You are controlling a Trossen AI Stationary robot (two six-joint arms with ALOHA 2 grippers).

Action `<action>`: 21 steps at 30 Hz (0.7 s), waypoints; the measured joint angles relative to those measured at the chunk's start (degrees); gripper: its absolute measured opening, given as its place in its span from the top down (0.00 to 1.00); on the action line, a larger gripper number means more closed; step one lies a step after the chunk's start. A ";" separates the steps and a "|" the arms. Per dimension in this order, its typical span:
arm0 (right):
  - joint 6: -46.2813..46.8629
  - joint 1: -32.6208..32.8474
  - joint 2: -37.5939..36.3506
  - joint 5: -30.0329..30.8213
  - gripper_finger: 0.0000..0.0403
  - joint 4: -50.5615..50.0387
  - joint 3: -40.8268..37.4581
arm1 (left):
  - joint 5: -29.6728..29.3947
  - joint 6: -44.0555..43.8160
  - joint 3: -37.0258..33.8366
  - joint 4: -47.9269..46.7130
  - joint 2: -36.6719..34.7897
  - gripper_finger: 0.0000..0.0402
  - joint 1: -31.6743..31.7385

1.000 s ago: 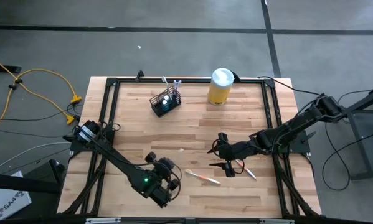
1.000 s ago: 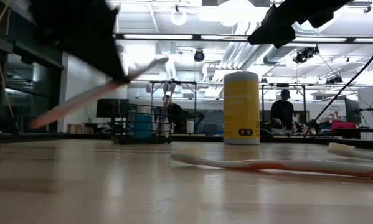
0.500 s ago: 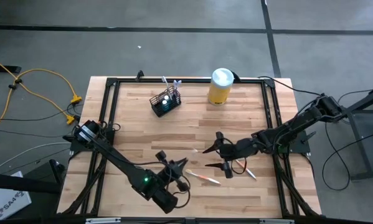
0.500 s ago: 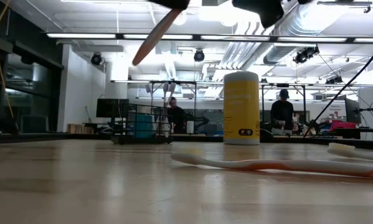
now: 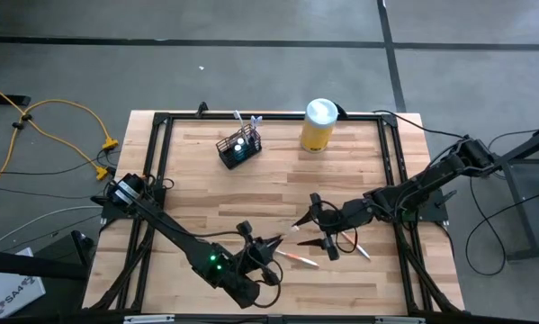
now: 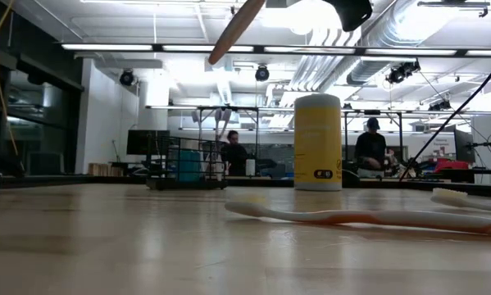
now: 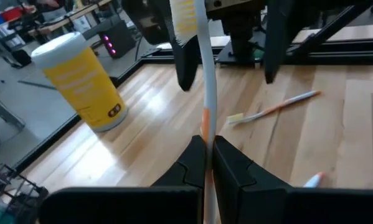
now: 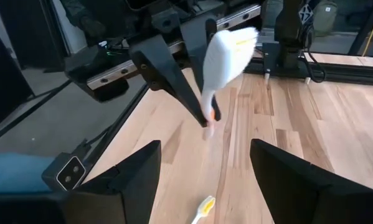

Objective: Pick & Place toothbrushing station
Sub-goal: Put the left orange toothbrush into the left section of the wire organizer

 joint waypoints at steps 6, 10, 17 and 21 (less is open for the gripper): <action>0.99 0.00 0.00 0.00 0.41 -1.58 0.00 | -3.07 2.96 -0.02 -0.12 -2.53 0.99 -0.21; 1.68 0.00 0.00 0.00 0.41 -1.99 0.00 | -2.98 2.92 0.00 -4.63 -6.86 0.99 -0.27; 1.86 0.00 0.00 0.00 0.41 -2.12 0.00 | -3.00 -3.09 0.00 -17.99 -14.35 0.99 1.16; 1.88 0.00 0.00 -0.02 0.41 -2.12 0.00 | -7.62 -11.33 -0.02 -28.69 -17.64 0.99 1.15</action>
